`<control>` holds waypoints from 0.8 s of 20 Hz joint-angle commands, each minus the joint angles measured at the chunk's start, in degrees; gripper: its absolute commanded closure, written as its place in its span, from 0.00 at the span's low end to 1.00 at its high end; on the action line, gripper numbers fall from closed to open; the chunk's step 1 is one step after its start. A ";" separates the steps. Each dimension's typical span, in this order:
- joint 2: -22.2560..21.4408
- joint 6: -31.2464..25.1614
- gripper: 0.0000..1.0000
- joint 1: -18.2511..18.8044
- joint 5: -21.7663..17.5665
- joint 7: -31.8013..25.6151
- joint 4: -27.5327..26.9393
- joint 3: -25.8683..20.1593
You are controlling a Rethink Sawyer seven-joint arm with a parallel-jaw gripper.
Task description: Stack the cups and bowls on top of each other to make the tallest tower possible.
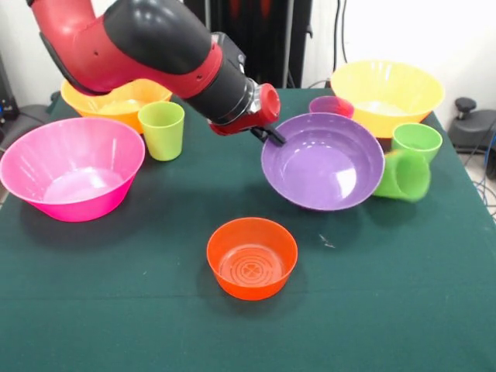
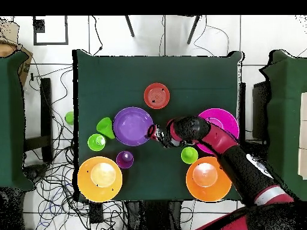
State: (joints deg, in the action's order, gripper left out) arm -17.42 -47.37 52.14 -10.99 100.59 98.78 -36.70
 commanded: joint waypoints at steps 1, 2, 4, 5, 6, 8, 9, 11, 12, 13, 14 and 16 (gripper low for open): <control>1.21 -10.10 1.00 -3.48 6.52 5.86 -9.85 1.35; 0.99 -11.45 1.00 -3.99 7.33 6.20 -10.91 1.42; 1.04 -13.28 1.00 -4.60 8.92 6.07 -12.73 1.19; 1.09 -13.84 1.00 -5.01 9.34 6.06 -13.68 1.32; 1.10 -13.94 1.00 -5.32 9.57 5.84 -14.38 1.42; 1.81 -15.51 1.00 -6.14 9.49 4.63 -17.20 1.73; 2.38 -16.83 1.00 -6.51 9.21 3.59 -18.96 1.89; 3.38 -19.39 1.00 -6.91 8.70 1.70 -21.85 2.09; 3.71 -20.78 1.00 -7.14 8.38 0.99 -23.43 2.23; 4.01 -22.12 1.00 -7.30 7.98 0.32 -24.80 2.36; 4.25 -23.30 1.00 -7.39 7.60 -0.19 -25.99 2.49; 4.88 -25.38 1.00 -7.39 7.01 -1.41 -28.08 2.47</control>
State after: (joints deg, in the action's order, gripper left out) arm -16.52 -64.44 46.83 -4.31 100.59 82.04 -36.64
